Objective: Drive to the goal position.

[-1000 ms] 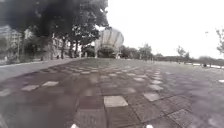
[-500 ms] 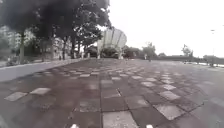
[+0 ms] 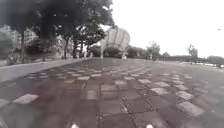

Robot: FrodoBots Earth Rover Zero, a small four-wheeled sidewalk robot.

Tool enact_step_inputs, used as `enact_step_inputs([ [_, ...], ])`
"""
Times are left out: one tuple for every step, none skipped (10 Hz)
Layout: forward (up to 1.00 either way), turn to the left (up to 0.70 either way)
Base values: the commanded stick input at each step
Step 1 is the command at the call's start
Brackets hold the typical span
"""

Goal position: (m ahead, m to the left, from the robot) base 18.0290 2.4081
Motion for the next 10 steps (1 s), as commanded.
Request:
enact_step_inputs([
  [1.0, 0.0],
  [1.0, 0.0],
  [1.0, 0.0],
  [1.0, 0.0],
  [1.0, 0.0],
  [1.0, -0.25],
  [1.0, -0.4],
  [1.0, -0.4],
  [1.0, -0.39],
  [1.0, 0.0],
])
